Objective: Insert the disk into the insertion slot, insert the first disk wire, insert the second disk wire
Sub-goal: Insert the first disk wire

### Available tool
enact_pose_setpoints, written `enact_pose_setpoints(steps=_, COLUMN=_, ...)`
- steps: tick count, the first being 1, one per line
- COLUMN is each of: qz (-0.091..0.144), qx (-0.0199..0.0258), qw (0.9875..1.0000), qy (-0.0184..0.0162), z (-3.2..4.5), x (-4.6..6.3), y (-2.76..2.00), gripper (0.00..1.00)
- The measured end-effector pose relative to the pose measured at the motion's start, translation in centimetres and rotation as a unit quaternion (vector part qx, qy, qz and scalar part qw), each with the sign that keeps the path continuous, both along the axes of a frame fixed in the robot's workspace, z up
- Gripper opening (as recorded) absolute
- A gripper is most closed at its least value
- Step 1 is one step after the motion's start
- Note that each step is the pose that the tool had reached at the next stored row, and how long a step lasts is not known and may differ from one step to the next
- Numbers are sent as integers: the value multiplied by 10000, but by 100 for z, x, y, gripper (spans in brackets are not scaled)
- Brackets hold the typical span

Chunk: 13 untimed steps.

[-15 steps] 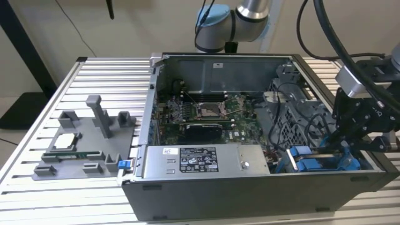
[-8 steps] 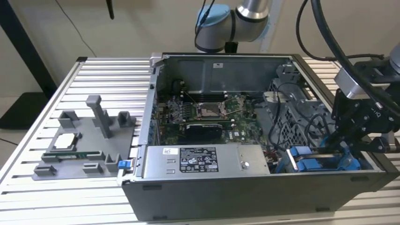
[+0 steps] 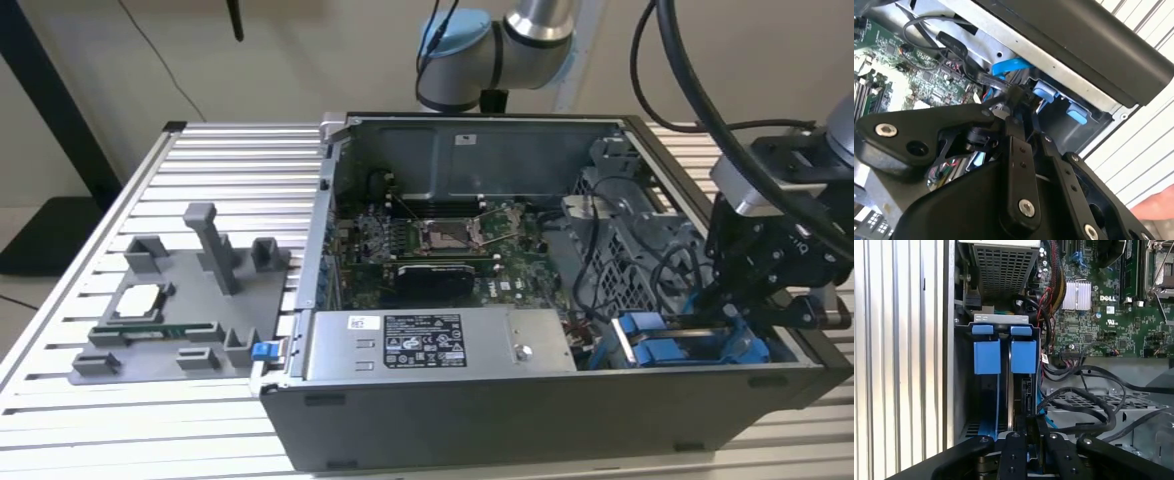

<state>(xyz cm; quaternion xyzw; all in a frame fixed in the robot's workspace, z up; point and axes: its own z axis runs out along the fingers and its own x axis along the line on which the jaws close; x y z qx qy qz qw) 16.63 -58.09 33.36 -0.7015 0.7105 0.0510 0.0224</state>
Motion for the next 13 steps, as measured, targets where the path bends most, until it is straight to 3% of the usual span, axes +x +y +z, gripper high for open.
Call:
enact_pose_setpoints(steps=5, qz=0, qx=5, qw=10000, qy=1, z=-41, x=0, y=1, gripper=0)
enact_pose_setpoints(steps=6, qz=-1, qx=8, qw=10000, qy=2, z=-43, x=-1, y=1, gripper=100)
enact_pose_setpoints(steps=8, qz=-1, qx=13, qw=10000, qy=1, z=-7, x=-6, y=0, gripper=100)
enact_pose_setpoints(steps=13, qz=0, qx=3, qw=10000, qy=-2, z=192, x=-7, y=1, gripper=100)
